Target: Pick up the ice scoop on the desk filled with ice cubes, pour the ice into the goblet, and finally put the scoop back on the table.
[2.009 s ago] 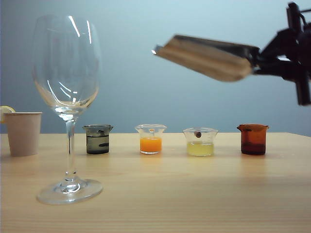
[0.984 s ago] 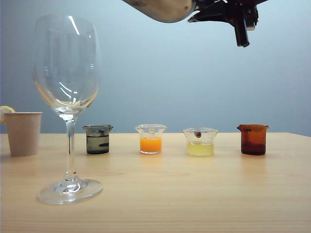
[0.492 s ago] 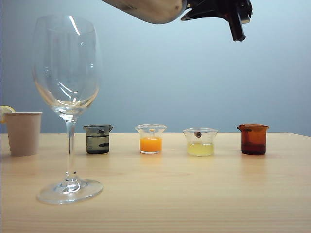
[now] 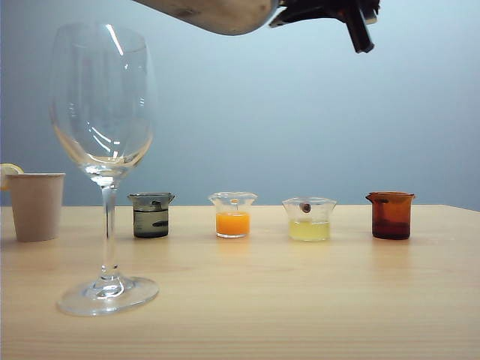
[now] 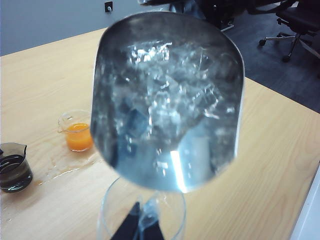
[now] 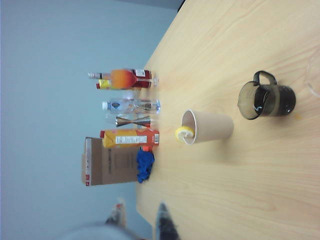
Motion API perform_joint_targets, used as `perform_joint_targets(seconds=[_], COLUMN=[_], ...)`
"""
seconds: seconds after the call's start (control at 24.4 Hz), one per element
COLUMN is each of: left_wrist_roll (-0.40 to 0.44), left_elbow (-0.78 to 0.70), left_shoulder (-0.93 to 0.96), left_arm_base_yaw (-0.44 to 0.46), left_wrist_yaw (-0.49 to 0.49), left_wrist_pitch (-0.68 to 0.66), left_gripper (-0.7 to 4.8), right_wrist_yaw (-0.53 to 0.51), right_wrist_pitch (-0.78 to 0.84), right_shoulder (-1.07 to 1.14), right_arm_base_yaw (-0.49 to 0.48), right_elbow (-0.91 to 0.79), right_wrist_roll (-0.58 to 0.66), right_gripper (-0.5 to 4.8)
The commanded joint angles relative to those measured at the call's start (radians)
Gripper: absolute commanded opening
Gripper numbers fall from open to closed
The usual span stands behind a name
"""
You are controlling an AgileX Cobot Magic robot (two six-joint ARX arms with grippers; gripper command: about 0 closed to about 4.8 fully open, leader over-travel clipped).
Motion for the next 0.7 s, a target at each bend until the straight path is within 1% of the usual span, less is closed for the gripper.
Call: perform_joint_targets(seconds=[0.04,0.37,0.7], left_wrist_roll=[0.001,0.000,0.001], left_elbow=[0.005,0.005,0.005], left_shoulder=[-0.002,-0.002,-0.002], left_arm_base_yaw=[0.002,0.001,0.001], left_wrist_yaw=[0.000,0.001,0.001], left_wrist_pitch=[0.010,0.007,-0.007], left_gripper=[-0.05,-0.05,-0.05], right_wrist_yaw=[0.010,0.022,0.056], right_wrist_pitch=[0.009,0.010,0.010], right_shoulder=[-0.008,-0.008,-0.008], right_arm_base_yaw=[0.005,0.005,0.006], right_elbow=[0.010,0.010,0.010], right_wrist_roll=[-0.009,-0.035,-0.086], right_gripper=[-0.05,-0.05,-0.05])
